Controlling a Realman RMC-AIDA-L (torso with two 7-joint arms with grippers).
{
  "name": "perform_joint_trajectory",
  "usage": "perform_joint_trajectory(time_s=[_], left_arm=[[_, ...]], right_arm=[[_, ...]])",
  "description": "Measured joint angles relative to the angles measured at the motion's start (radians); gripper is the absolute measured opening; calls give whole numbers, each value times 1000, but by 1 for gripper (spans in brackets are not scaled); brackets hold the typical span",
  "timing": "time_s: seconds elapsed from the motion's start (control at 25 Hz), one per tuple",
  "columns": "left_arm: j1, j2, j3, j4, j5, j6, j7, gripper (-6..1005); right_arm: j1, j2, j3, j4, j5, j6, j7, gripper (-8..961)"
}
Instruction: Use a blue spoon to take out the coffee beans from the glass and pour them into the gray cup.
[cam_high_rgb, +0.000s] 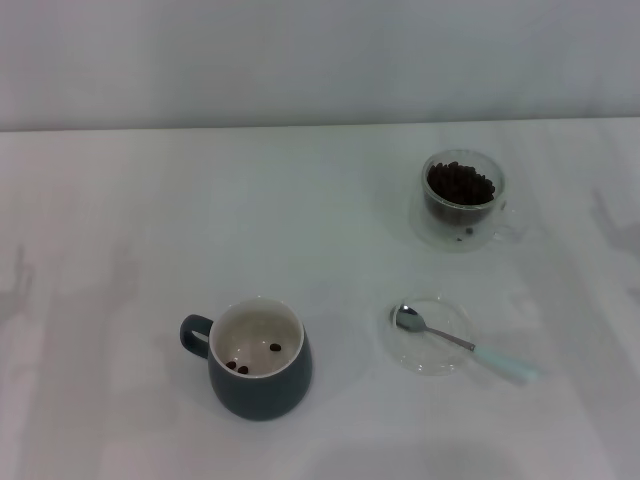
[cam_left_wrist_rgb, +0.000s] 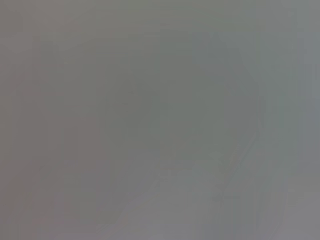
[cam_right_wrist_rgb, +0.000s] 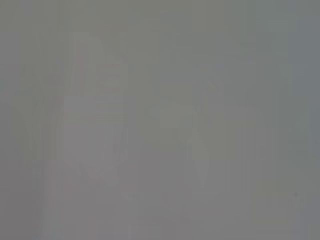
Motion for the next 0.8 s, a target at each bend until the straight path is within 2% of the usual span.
perform_joint_trajectory(time_s=[0.8], left_arm=[[25, -1, 0, 10, 0, -1, 0, 775]], right_arm=[[9, 0, -5, 27, -3, -4, 0, 860]])
